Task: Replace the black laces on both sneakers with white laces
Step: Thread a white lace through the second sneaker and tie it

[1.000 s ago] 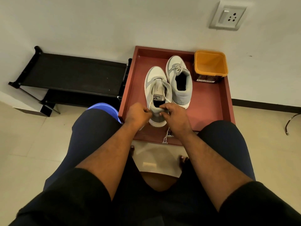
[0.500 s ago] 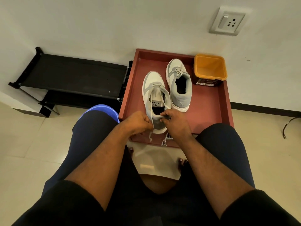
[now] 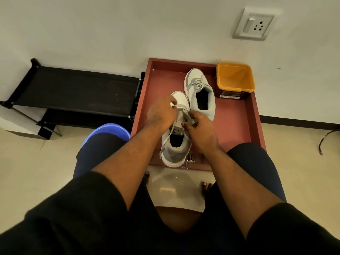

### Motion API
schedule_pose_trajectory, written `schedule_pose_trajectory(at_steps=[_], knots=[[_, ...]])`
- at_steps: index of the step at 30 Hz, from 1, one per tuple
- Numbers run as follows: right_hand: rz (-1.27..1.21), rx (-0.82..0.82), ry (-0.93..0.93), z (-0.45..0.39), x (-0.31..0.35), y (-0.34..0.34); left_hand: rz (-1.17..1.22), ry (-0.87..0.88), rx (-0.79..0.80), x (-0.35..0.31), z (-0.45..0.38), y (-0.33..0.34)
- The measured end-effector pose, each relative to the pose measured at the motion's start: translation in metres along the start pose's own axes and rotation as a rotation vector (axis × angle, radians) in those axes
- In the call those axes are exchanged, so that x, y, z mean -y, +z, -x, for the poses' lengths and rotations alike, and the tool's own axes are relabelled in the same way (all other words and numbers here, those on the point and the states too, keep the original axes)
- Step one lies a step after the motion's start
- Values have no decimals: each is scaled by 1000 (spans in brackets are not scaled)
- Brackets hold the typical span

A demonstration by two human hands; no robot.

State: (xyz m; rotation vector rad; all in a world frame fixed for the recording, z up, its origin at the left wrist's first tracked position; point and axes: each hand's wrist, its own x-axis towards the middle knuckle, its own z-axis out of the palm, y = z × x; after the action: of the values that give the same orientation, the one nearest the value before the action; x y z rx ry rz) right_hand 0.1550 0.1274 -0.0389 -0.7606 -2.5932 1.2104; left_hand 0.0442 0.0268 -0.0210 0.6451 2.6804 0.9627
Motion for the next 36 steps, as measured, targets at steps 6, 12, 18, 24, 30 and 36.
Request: schedule_pose_trajectory(at_steps=[6, 12, 18, 24, 30, 36], knots=[[47, -28, 42, -2, -4, 3, -307, -7, 126, -12, -41, 23], [102, -46, 62, 3, -2, -1, -419, 72, 129, -10, -36, 25], [81, -92, -12, 12, -2, 2, -71, -61, 17, 13, -19, 14], [418, -128, -187, 28, 10, 14, 190, -294, 76, 18, 14, -3], [523, 170, -22, 33, 17, 26, 326, -379, 113, 15, 44, -12], [345, 309, 58, 30, 15, 13, 378, -401, 48, 16, 46, -10]])
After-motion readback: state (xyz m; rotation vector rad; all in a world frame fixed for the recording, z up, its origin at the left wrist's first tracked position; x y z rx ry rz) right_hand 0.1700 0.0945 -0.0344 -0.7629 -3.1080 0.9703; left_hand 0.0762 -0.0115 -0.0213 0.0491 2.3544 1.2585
